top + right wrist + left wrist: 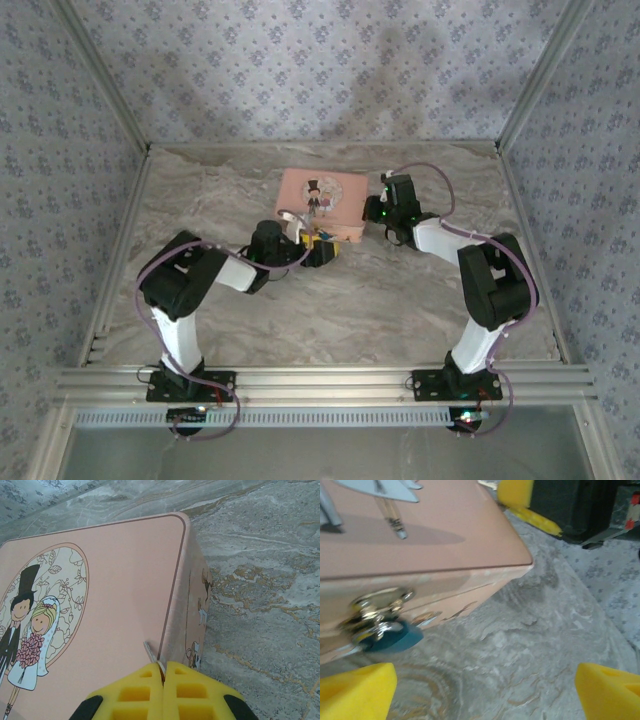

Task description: Unlock the padlock with the key

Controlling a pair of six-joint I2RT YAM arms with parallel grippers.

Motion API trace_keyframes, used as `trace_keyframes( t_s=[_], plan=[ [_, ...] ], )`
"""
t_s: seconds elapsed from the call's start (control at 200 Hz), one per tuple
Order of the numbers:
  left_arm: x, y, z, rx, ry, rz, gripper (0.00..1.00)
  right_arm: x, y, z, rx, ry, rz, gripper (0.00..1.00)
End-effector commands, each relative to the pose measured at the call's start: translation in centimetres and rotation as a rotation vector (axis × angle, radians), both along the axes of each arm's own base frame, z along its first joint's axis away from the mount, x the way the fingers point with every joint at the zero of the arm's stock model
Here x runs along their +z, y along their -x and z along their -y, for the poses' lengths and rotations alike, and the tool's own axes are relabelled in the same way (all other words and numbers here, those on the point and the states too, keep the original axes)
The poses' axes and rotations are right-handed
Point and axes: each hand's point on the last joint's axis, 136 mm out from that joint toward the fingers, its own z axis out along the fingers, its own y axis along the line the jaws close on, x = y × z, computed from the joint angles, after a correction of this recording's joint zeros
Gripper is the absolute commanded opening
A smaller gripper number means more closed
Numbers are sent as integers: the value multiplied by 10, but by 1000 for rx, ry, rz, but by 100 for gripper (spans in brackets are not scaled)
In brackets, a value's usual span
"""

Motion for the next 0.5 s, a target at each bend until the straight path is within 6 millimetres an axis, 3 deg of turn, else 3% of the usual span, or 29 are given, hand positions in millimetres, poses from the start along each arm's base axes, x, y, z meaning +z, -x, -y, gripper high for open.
trace_keyframes(
  t_s=[0.0,0.18,0.495],
  plan=[
    [9,-7,-15,73,-54,72,96,-22,7,2,6,32,-58,0],
    [4,-16,-26,145,-94,105,98,-20,6,0,7,33,-52,0],
    [-5,-33,-13,149,-56,133,98,-24,6,-1,7,33,-52,0]
  ],
)
